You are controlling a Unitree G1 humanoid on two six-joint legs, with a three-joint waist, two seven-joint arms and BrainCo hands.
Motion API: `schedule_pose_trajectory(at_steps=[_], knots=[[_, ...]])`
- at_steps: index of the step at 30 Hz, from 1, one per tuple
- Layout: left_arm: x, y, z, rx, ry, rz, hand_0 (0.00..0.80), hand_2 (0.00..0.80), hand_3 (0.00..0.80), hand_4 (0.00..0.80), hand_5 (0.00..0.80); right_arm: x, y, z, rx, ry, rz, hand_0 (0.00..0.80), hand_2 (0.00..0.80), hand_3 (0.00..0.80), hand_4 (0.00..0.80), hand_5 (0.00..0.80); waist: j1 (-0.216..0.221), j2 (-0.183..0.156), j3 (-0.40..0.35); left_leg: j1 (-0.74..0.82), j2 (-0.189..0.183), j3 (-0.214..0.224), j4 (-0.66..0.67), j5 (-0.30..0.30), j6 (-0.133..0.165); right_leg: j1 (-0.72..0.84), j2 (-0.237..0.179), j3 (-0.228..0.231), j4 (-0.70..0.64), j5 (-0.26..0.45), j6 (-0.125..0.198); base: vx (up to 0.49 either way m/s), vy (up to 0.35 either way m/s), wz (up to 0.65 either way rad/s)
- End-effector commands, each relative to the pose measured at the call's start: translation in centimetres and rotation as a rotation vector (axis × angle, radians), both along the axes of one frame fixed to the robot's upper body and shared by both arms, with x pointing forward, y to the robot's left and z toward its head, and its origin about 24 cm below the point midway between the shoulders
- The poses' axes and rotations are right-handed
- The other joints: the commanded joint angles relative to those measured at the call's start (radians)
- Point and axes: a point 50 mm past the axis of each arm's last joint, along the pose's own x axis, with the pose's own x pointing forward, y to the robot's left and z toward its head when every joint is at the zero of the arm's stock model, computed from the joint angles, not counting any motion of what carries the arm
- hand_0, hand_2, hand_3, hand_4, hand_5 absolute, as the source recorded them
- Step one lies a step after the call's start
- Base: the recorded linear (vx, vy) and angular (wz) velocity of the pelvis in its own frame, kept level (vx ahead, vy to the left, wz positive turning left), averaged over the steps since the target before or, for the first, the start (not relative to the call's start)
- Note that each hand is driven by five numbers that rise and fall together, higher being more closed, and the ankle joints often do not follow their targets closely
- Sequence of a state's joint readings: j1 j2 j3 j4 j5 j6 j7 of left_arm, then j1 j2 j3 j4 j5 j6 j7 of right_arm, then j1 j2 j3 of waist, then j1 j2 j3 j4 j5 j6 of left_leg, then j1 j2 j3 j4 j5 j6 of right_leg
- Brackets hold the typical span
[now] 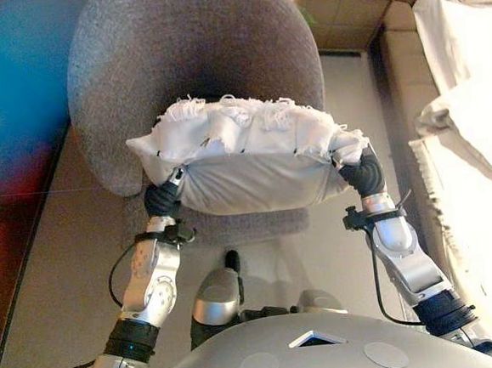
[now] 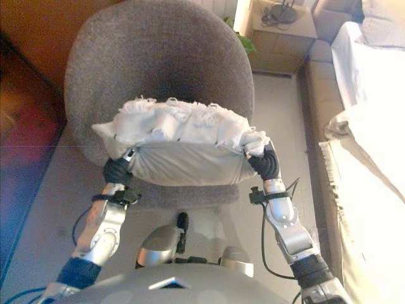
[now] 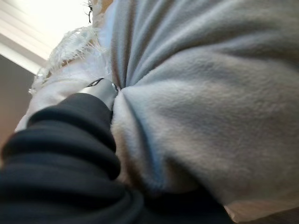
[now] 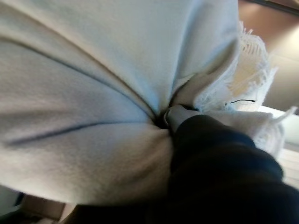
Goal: Pick up the cushion and take it to the sofa
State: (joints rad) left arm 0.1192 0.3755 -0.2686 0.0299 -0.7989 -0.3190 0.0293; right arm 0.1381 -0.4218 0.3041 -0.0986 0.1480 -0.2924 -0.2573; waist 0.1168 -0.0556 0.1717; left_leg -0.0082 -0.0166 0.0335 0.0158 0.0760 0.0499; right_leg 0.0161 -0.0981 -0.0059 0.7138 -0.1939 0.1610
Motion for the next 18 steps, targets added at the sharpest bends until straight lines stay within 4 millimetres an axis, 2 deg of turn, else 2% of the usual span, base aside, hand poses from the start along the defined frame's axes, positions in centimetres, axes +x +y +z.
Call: schedule_pose_trajectory(at_steps=[1, 3, 5, 6, 7, 8, 11, 12, 15, 18], knots=[[0.6, -2.5, 3.1, -0.022, -0.197, -0.138, 0.8, 0.8, 0.8, 0.8, 0.8, 0.5, 1.1, 3.3, 0.035, -0.201, 0.051, 0.8, 0.8, 0.8, 0.8, 0.8, -0.053, 0.023, -0.051, -0.014, -0.033, -0.069, -0.032, -0.033, -0.004, -0.085, 0.038, -0.068, -0.28, 0.231, -0.02, 0.338, -0.064, 0.39], [0.5, -2.7, 3.1, -0.027, -0.212, -0.162, 0.8, 0.8, 0.8, 0.8, 0.8, 0.2, 0.6, 3.1, 0.031, -0.213, 0.032, 0.8, 0.8, 0.8, 0.8, 0.8, -0.096, 0.015, -0.033, 0.038, -0.052, -0.125, -0.04, -0.067, -0.008, -0.119, 0.025, -0.053, -0.446, 0.229, -0.032, 0.394, -0.108, 0.72], [0.4, -3.1, 3.2, -0.028, -0.227, -0.175, 0.8, 0.8, 0.8, 0.8, 0.8, 0.2, 0.3, 3.0, 0.024, -0.218, 0.023, 0.8, 0.8, 0.8, 0.8, 0.8, -0.132, 0.003, -0.027, 0.085, -0.069, -0.174, -0.039, -0.119, -0.011, -0.144, -0.001, -0.015, -0.627, 0.284, -0.019, 0.448, -0.139, 0.99], [0.3, -3.2, 3.1, -0.03, -0.228, -0.175, 0.8, 0.8, 0.8, 0.8, 0.8, 0.2, 0.3, 2.9, 0.021, -0.217, 0.022, 0.8, 0.8, 0.8, 0.8, 0.8, -0.142, 0.004, -0.022, 0.102, -0.068, -0.186, -0.035, -0.139, -0.011, -0.142, -0.004, -0.006, -0.656, 0.306, -0.013, 0.473, -0.149, 0.87], [0.2, -3.4, 3.1, -0.033, -0.227, -0.176, 0.8, 0.8, 0.8, 0.8, 0.8, 0.4, 0.2, 2.9, 0.019, -0.215, 0.019, 0.8, 0.8, 0.8, 0.8, 0.8, -0.16, -0.007, -0.022, 0.127, -0.077, -0.207, -0.027, -0.168, -0.01, -0.179, -0.021, 0.028, -0.707, 0.369, 0.002, 0.488, -0.143, 0.9], [0.1, -3.6, 3.0, -0.032, -0.226, -0.181, 0.8, 0.8, 0.8, 0.8, 0.8, 0.6, 0.1, 3.0, 0.018, -0.212, 0.015, 0.8, 0.8, 0.8, 0.8, 0.8, -0.176, -0.003, -0.019, 0.158, -0.066, -0.226, -0.017, -0.204, -0.007, -0.189, -0.022, 0.056, -0.73, 0.402, 0.009, 0.54, -0.17, 0.9], [-0.2, -3.7, 2.8, -0.035, -0.222, -0.203, 0.8, 0.8, 0.8, 0.8, 0.8, 0.8, -0.1, 3.3, 0.009, -0.211, 0.01, 0.8, 0.8, 0.8, 0.8, 0.8, -0.201, -0.006, -0.026, 0.203, -0.045, -0.269, 0.012, -0.269, -0.005, -0.206, -0.021, 0.124, -0.719, 0.42, 0.011, 0.391, -0.143, 0.88], [-0.2, -3.6, 2.7, -0.036, -0.222, -0.205, 0.8, 0.8, 0.8, 0.8, 0.8, 0.8, -0.3, 3.4, 0.006, -0.209, 0.011, 0.8, 0.8, 0.8, 0.8, 0.8, -0.206, -0.016, -0.032, 0.203, -0.049, -0.28, 0.011, -0.264, -0.009, -0.206, -0.029, 0.127, -0.711, 0.415, 0.007, 0.33, -0.152, 0.99], [-0.5, -3.3, 2.3, -0.052, -0.194, -0.19, 0.8, 0.8, 0.8, 0.8, 0.8, 0.8, -0.9, 3.1, -0.005, -0.172, -0.001, 0.8, 0.8, 0.8, 0.8, 0.8, -0.203, -0.019, -0.057, 0.222, -0.019, -0.276, 0.005, -0.27, -0.029, -0.164, -0.02, 0.113, -0.72, 0.383, -0.01, 0.287, -0.128, 0.64], [-0.7, -3.2, 2.6, -0.064, -0.21, -0.19, 0.8, 0.8, 0.8, 0.8, 0.8, 0.3, -1.5, 3.4, -0.02, -0.174, 0.012, 0.8, 0.8, 0.8, 0.8, 0.8, -0.199, -0.012, -0.078, 0.204, 0.036, -0.248, 0.02, -0.201, -0.069, -0.129, 0.0, 0.092, -0.73, 0.347, -0.033, 0.184, -0.067, 0.32]])
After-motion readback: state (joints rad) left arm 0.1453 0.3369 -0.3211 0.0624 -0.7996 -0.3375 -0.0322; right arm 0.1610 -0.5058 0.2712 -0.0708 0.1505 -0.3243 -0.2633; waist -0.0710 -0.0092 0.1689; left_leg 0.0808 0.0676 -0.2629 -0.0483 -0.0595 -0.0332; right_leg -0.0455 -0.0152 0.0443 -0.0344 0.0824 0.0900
